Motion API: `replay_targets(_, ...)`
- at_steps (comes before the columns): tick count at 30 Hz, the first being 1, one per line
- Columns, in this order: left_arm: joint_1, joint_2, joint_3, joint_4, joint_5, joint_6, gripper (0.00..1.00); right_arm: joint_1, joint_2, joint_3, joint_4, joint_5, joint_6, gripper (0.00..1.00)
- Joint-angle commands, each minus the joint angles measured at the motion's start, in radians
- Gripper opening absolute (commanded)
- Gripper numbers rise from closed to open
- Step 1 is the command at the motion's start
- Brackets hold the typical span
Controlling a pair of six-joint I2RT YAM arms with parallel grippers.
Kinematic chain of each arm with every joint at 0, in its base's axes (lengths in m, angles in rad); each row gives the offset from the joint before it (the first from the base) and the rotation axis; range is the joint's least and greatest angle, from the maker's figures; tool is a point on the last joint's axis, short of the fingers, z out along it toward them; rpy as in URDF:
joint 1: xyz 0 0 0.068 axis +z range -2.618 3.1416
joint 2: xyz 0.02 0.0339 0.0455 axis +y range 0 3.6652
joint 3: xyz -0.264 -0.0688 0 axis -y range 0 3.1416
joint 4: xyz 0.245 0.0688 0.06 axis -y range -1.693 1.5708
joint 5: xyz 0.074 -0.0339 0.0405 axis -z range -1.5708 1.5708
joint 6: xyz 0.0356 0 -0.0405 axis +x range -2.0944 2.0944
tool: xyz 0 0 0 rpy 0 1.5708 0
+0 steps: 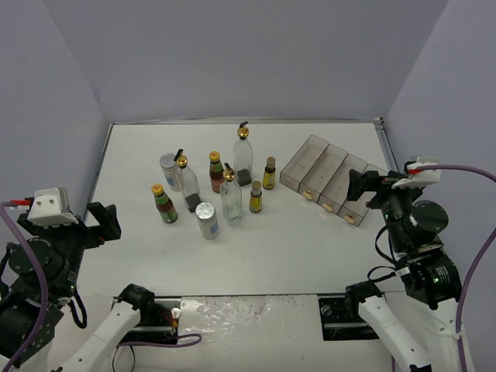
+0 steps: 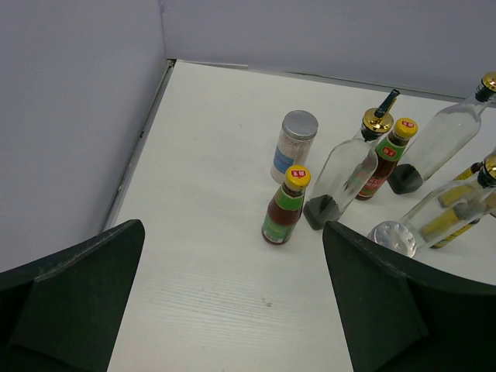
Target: Organize the condiment bottles
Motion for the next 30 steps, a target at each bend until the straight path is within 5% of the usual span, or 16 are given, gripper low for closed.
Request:
replay_targets(1, -0.004, 0.028, 0.007, 0.029, -0.016, -0.026, 0.97, 0.004, 0.041, 0.004, 0.076, -0.044, 0.03, 1.0)
replay_targets(4, -0.004, 0.027, -0.004, 0.03, -0.015, -0.027, 0.97, 0.004, 0.052, -0.006, 0.075, -0.037, 0.075, 1.0)
replay_targets(17, -0.004, 0.063, -0.036, 0.019, -0.008, -0.054, 0.97, 0.021, 0.268, -0.067, 0.212, -0.421, 0.078, 1.0)
replay_targets(30, -0.003, 0.118, -0.019, -0.02, -0.007, -0.169, 0.97, 0.592, 0.55, -0.121, 0.563, 0.056, 0.015, 1.0)
